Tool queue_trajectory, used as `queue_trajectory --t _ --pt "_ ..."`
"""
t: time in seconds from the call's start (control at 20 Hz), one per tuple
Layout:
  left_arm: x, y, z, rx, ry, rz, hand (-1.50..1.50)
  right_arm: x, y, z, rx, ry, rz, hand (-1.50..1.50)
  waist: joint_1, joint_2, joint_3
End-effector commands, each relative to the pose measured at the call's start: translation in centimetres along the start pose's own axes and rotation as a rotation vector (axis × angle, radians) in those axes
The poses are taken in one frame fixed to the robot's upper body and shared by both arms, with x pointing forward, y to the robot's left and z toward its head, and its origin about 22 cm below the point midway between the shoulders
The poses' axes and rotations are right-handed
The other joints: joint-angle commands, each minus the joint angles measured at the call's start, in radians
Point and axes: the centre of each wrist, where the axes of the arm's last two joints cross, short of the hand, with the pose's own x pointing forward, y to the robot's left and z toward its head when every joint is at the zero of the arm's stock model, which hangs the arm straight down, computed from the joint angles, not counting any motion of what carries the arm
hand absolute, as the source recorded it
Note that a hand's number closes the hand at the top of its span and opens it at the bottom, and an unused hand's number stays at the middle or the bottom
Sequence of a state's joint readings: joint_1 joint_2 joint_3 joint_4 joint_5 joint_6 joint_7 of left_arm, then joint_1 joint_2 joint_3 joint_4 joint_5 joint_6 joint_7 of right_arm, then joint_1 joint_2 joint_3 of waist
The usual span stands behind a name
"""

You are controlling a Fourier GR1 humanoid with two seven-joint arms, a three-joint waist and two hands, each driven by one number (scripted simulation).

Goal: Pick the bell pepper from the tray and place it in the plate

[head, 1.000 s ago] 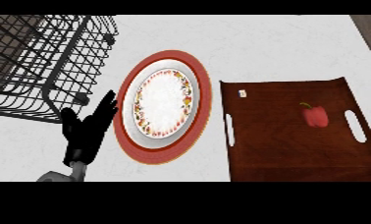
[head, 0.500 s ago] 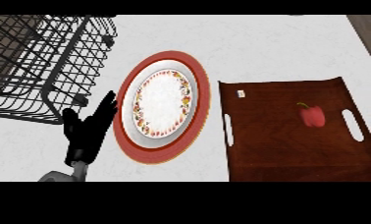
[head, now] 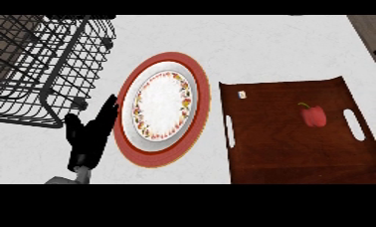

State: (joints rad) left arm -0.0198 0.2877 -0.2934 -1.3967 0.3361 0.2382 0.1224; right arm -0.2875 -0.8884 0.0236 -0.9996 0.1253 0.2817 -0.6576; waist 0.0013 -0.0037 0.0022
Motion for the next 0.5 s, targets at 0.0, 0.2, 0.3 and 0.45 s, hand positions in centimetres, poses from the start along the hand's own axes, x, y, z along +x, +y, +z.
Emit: queue_trajectory --t 0.0,0.2,0.3,0.45 --pt "0.3 0.1 0.1 0.006 0.035 0.008 0.00 1.4 2.7 -1.6 0.011 0.026 0.044 -1.50 -0.002 0.002 -0.003" --pt "1.9 -0.2 0.7 -0.013 0.014 0.006 0.00 1.9 4.7 -2.6 0.050 0.097 0.091 -1.50 0.003 0.003 -0.002" --pt "-1.5 0.4 0.5 -0.009 0.038 0.008 0.00 0.5 3.7 -1.3 0.090 0.086 0.057 -1.50 0.001 0.004 -0.002" --pt "1.4 -0.3 -1.2 -0.004 0.022 0.009 0.00 2.4 7.0 -3.3 0.122 0.092 0.049 -1.50 -0.002 0.004 -0.003"
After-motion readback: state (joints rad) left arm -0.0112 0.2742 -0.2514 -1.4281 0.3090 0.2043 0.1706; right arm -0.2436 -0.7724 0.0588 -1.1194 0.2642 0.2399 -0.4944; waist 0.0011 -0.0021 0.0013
